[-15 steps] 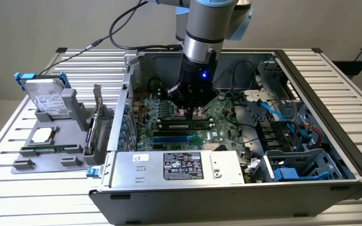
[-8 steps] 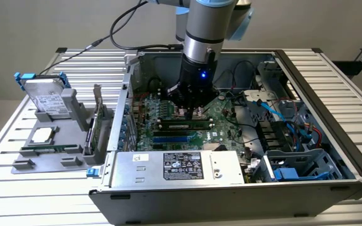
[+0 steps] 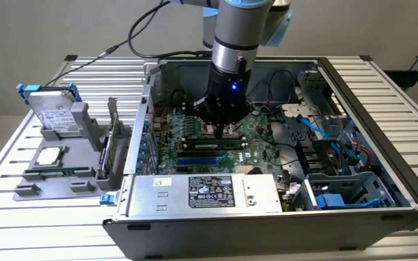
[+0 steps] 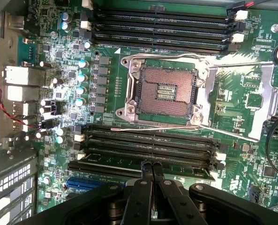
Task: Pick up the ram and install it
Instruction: 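Press down the ram until it locks into place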
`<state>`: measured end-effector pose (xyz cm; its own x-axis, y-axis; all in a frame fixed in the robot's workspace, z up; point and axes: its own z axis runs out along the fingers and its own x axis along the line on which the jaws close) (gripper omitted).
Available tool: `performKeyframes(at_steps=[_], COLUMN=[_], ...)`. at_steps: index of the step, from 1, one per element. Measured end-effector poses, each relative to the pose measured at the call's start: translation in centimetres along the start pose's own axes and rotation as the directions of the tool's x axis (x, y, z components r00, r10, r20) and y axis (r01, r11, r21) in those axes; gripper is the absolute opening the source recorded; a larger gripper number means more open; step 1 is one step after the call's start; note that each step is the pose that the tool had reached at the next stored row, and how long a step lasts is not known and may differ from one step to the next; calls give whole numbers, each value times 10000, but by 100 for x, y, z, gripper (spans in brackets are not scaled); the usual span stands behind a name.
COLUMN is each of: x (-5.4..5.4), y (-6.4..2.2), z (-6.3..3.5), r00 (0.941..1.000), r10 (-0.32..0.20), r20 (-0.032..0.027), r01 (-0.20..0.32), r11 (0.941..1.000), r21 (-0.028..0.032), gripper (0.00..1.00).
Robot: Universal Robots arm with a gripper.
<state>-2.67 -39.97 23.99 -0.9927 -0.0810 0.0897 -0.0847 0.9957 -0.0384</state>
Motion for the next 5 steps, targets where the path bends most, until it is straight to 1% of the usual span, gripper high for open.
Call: performKeyframes(at_steps=[5], x=[0], y=[0], z=[0], r00=[10000], r10=[1], r20=[0], r01=[-1], r11=[10000], r21=[1], gripper=[10])
